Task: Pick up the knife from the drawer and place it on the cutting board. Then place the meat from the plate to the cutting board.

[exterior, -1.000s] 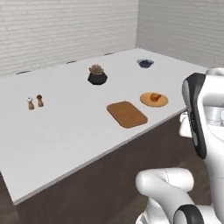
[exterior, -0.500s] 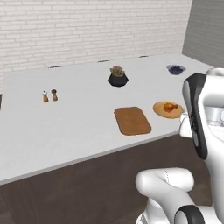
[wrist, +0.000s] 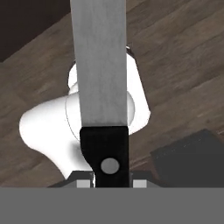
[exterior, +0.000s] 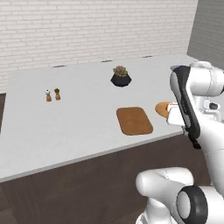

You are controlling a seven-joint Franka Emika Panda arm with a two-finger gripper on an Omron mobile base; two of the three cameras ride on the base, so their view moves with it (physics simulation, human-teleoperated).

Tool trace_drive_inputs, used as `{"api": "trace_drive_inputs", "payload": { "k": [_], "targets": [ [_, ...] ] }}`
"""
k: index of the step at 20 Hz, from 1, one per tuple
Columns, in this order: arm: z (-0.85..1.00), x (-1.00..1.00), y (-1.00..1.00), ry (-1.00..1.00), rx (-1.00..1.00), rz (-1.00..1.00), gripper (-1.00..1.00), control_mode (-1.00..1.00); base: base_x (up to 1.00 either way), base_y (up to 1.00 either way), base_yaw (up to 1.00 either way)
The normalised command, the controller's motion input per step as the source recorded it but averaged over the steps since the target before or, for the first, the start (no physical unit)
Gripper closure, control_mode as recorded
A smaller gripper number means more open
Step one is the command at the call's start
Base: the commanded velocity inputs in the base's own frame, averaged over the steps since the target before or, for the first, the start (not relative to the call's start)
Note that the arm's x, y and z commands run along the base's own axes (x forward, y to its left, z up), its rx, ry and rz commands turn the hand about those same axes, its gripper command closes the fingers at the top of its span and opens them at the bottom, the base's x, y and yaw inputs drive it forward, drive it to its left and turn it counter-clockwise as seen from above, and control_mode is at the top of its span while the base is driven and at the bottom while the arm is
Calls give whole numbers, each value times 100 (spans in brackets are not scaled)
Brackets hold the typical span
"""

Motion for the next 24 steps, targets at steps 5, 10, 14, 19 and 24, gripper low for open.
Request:
{"api": "trace_drive_inputs", "payload": {
  "k": [5,10,14,19,24],
  "targets": [
    [-18,100,10,8,8,13,100,-100,0,0,0],
    [-57,100,39,9,-2,3,100,-100,0,0,0],
    [-61,100,35,0,-7,1,100,-100,0,0,0],
    [-30,100,0,-4,-6,0,100,-100,0,0,0],
    [-37,84,0,-13,-7,0,100,-100,0,0,0]
  ]
}}
